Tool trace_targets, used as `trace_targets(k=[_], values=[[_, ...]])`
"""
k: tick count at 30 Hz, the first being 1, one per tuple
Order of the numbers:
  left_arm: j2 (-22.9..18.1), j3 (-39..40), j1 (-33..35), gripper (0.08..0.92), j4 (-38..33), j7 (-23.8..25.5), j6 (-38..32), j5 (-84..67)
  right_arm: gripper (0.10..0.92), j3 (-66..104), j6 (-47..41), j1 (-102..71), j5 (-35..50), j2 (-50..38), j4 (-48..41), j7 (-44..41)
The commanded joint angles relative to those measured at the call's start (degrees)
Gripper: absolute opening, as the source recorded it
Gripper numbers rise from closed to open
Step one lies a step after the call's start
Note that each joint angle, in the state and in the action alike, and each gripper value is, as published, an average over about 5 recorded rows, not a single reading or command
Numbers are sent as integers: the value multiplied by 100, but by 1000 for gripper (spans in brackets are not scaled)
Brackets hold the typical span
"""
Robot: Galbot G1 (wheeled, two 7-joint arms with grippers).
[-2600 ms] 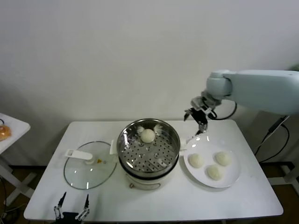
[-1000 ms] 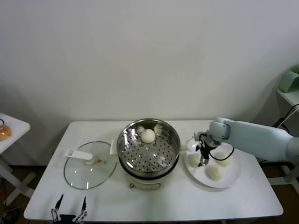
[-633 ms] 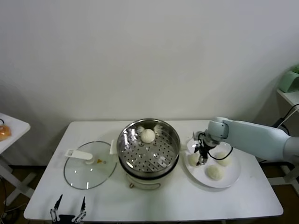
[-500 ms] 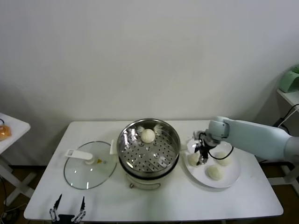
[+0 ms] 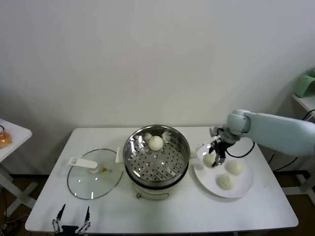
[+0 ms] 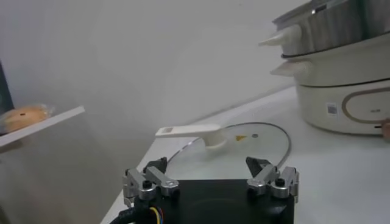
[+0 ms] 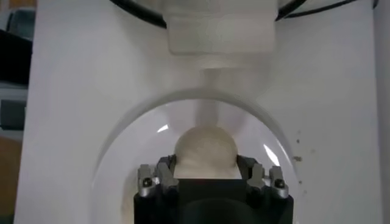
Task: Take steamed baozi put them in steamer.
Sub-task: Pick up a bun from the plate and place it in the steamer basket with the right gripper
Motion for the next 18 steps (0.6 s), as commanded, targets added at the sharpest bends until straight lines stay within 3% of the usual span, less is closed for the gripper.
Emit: trace_targets(k=[1, 11, 18], values=[[24, 62, -20, 823, -39, 5, 16, 1, 678, -1180, 173, 2526, 1026, 179, 738, -530], [64, 94, -31, 823, -93, 12, 6, -12, 679, -961, -307, 3394, 2235, 944, 1704, -280], [48, 118, -49, 823, -146, 20, 10, -14, 679, -125, -828, 2714, 2599, 1785, 1678, 235]])
